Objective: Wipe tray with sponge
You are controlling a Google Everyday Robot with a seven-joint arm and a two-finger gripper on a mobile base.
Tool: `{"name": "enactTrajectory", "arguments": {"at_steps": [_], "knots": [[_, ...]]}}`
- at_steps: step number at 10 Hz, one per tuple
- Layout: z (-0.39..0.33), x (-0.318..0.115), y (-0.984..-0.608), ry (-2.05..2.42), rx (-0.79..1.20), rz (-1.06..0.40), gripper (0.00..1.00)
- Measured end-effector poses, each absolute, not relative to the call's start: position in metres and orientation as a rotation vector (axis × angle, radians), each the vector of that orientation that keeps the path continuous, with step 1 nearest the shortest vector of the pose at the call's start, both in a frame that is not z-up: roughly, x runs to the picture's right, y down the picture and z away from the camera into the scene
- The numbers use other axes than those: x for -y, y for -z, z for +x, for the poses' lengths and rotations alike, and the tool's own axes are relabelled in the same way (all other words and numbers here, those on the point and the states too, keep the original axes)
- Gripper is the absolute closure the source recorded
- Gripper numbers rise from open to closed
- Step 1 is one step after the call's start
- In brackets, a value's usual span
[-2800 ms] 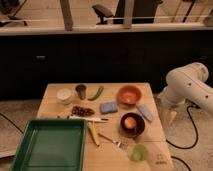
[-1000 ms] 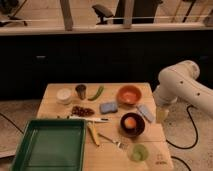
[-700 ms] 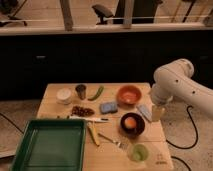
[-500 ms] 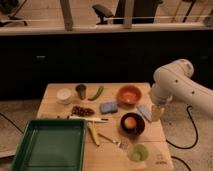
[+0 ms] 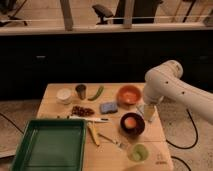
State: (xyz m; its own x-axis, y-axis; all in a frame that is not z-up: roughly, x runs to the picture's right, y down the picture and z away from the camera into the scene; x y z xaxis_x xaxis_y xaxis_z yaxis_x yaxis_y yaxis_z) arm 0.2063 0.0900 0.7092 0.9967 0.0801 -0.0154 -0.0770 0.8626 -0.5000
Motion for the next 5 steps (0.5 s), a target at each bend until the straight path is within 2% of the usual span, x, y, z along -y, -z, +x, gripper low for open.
{"name": "enactTrajectory", "arguments": {"at_steps": [5], "knots": [[0.181,-0.089,-0.724,-0.108,0.044,-0.511,0.2]]}}
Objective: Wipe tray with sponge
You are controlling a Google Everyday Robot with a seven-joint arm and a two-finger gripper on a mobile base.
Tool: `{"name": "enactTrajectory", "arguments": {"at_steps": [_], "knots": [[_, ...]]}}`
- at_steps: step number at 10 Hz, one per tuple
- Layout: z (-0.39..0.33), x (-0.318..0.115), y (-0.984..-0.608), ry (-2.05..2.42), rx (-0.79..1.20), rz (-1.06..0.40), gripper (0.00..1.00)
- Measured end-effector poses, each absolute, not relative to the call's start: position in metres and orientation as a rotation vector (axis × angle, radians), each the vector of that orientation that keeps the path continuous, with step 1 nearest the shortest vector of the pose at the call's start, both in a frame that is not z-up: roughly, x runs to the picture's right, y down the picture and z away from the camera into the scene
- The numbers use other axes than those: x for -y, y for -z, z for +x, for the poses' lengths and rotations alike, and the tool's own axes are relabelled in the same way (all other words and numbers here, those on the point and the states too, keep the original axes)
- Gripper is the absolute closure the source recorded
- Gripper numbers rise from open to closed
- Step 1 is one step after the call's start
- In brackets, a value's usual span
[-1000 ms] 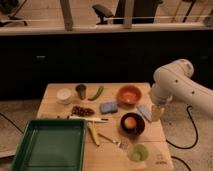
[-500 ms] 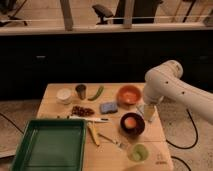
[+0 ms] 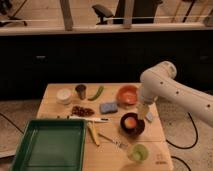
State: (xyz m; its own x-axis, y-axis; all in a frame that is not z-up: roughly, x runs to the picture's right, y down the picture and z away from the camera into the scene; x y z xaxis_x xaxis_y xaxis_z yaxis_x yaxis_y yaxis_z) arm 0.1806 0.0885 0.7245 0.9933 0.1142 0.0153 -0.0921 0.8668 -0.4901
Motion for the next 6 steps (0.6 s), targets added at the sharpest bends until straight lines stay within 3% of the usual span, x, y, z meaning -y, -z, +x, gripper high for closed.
{"name": "enactTrajectory", "arguments": {"at_steps": [6], "knots": [[0.157,-0.088,-0.74,-0.14,0.086,-0.502,0.2]]}}
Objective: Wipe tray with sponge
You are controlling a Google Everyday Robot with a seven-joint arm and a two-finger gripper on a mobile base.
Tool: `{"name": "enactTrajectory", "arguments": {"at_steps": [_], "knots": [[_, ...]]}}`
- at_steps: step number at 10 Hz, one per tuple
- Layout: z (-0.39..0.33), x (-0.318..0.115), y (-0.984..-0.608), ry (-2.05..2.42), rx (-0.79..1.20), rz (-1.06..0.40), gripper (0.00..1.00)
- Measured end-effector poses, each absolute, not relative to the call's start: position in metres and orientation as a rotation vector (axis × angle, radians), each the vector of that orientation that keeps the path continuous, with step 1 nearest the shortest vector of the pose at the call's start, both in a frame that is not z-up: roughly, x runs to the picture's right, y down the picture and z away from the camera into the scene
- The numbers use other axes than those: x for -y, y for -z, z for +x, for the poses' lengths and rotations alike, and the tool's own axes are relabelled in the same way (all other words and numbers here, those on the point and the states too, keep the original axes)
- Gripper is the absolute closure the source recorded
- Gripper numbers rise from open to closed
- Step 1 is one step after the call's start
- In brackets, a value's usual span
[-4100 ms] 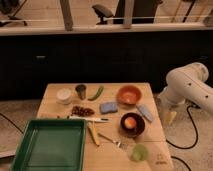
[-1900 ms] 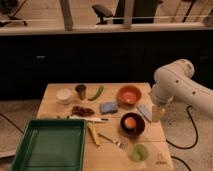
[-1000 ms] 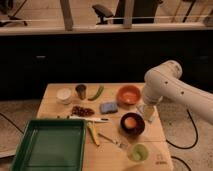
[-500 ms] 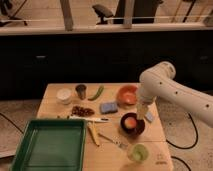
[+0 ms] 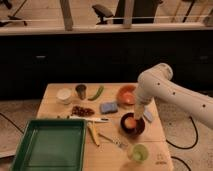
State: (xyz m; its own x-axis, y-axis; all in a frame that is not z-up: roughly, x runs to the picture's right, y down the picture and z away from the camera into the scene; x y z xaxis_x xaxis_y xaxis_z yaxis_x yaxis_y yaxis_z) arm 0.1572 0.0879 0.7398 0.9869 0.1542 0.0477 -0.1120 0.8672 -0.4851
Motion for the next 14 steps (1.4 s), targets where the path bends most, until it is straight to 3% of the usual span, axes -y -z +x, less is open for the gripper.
{"name": "enactTrajectory", "arguments": {"at_steps": [14], "knots": [[0.125,-0.084,-0.78,-0.281,0.145,-0.494,0.2]]}}
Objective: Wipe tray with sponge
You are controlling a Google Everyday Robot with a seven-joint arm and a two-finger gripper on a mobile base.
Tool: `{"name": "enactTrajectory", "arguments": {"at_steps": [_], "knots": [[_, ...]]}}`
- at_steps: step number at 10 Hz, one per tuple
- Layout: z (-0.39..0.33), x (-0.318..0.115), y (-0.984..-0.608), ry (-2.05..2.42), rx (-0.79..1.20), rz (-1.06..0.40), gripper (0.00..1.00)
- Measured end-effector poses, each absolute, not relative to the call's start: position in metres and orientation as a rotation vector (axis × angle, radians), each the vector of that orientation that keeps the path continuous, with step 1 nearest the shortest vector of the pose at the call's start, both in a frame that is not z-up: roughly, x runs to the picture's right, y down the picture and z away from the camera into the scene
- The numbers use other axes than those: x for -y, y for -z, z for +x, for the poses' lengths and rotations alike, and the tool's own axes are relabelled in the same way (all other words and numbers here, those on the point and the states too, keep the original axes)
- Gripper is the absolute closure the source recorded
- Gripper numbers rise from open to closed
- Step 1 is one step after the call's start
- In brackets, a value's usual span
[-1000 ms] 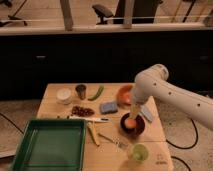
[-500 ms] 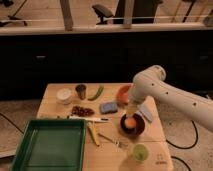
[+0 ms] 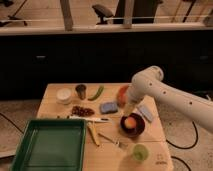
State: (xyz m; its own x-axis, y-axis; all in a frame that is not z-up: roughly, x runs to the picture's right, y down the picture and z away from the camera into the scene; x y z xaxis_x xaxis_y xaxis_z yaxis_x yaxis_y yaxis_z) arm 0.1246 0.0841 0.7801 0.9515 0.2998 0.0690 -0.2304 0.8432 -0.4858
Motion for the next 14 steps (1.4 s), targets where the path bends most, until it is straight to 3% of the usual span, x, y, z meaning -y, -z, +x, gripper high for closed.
{"name": "enactTrajectory", "arguments": {"at_steps": [14], "knots": [[0.095,-0.074,-0.825,-0.404,0.152,-0.528,0.2]]}}
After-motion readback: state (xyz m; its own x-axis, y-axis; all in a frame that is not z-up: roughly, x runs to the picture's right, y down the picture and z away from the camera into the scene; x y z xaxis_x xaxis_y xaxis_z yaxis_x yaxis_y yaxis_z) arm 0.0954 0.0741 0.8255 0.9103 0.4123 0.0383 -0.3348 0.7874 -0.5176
